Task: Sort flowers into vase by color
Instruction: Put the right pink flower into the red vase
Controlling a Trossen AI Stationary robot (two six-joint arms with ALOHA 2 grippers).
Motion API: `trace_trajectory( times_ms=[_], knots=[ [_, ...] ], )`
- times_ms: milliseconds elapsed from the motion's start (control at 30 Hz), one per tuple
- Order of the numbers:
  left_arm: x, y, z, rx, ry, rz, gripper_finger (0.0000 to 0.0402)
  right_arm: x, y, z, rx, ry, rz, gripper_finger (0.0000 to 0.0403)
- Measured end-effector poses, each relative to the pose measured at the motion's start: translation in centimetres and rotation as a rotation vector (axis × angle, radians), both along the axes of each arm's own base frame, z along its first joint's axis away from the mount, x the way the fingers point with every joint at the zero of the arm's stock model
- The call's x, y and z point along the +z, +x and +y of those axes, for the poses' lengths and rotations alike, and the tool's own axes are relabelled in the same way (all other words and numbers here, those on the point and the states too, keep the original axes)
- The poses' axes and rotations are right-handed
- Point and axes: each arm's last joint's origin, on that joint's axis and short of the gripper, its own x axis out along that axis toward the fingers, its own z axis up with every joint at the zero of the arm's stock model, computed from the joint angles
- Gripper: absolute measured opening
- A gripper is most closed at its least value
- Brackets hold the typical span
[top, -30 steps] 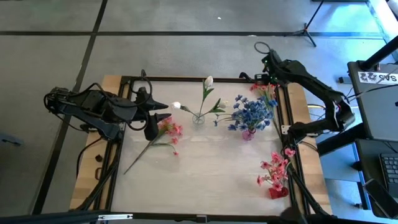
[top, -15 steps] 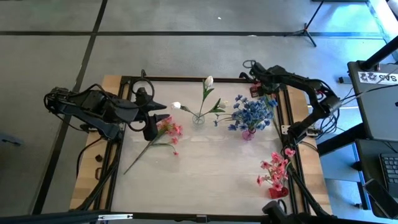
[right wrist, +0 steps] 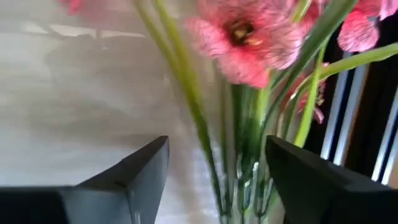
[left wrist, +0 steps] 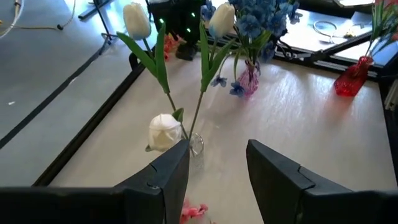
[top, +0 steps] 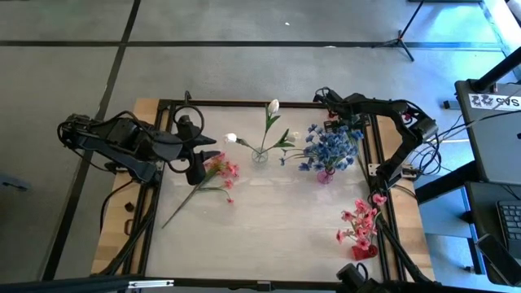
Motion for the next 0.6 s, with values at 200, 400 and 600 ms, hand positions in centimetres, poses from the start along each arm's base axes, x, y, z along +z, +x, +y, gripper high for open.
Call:
trace_trajectory(
  times_ms=[200,400,600],
  knots=[
    [0.0,0.0,0.0,-0.003,0.000,0.005,0.0156,-0.1,0.0,0.1,0.005,0.015,0.001,0.0179],
    [0.0,0.0,0.0,0.013,-0.027,-0.008,0.0156,-0.1,-0.1,0.2,0.012,0.032,0.004,0.0050],
    [0.0,0.0,0.0,0.006,-0.035,-0.007,0.0156,1.6,-0.3,0.5,0.005,-0.021,-0.044,0.0025]
  ],
)
